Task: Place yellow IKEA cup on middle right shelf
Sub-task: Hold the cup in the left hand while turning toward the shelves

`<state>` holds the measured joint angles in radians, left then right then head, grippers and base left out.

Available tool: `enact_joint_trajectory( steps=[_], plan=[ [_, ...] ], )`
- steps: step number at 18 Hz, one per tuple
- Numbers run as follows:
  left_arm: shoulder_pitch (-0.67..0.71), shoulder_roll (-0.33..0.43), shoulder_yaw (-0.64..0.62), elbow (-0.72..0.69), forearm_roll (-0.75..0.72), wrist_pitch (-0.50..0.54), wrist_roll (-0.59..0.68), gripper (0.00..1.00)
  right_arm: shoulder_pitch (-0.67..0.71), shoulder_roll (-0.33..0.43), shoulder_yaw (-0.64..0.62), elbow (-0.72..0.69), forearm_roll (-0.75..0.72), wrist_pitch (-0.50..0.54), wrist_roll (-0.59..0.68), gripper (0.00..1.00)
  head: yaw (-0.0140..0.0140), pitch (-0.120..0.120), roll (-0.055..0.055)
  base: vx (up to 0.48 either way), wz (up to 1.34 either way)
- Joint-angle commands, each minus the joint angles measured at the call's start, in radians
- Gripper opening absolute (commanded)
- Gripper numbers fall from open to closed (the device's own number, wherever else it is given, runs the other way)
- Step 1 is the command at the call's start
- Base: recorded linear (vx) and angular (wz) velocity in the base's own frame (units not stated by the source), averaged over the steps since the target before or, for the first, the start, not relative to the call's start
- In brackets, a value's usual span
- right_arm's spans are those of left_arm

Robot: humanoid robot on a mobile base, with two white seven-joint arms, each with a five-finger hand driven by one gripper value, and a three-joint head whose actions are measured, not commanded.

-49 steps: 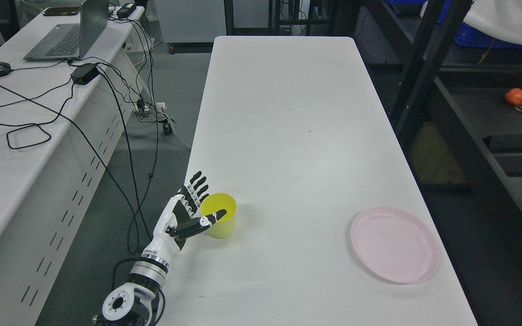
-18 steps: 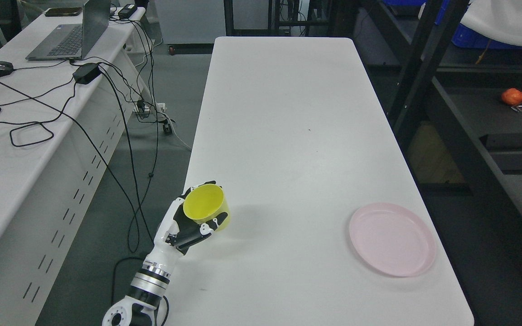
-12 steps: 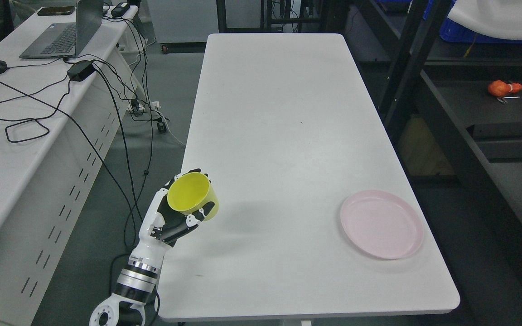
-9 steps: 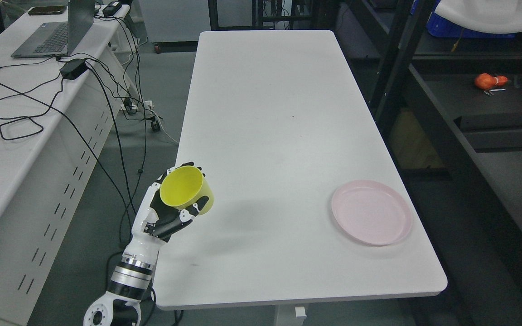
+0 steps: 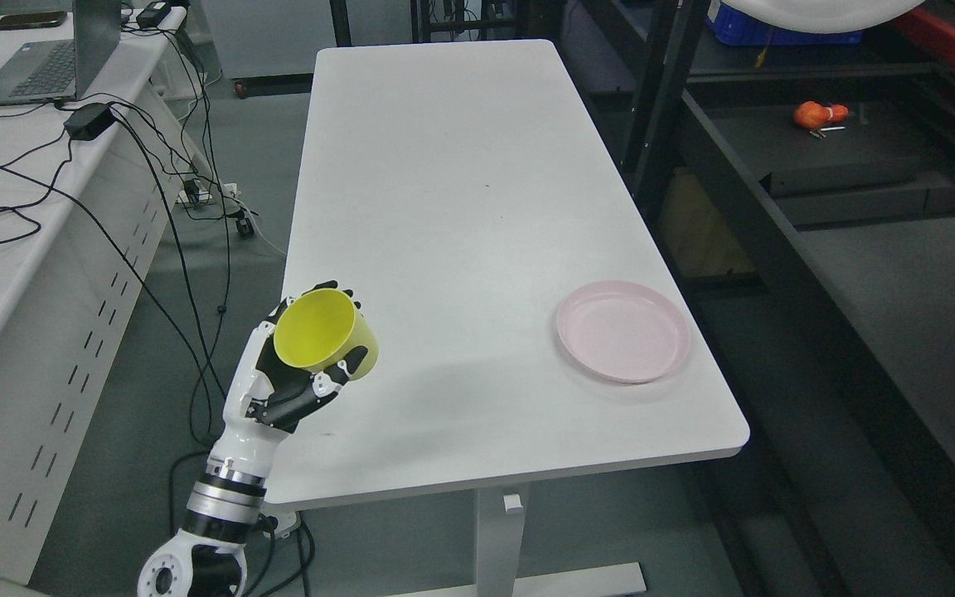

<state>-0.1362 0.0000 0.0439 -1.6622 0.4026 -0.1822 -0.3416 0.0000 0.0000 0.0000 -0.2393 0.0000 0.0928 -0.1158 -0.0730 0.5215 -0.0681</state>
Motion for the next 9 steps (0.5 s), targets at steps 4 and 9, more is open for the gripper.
enact_joint_trajectory(
  steps=[4,9],
  plan=[
    [0.003,0.017,0.011,-0.042,0.001,0.0,0.001,0.01,0.014,-0.017,0.017,0.0,-0.025,0.001,-0.001,0.99,0.0,0.0,0.0,-0.233,-0.24],
    [0.012,0.017,0.005,-0.042,0.001,0.0,-0.001,0.01,0.014,-0.017,0.017,0.0,-0.025,0.001,-0.001,0.99,0.0,0.0,0.0,-0.262,-0.4]
  ],
)
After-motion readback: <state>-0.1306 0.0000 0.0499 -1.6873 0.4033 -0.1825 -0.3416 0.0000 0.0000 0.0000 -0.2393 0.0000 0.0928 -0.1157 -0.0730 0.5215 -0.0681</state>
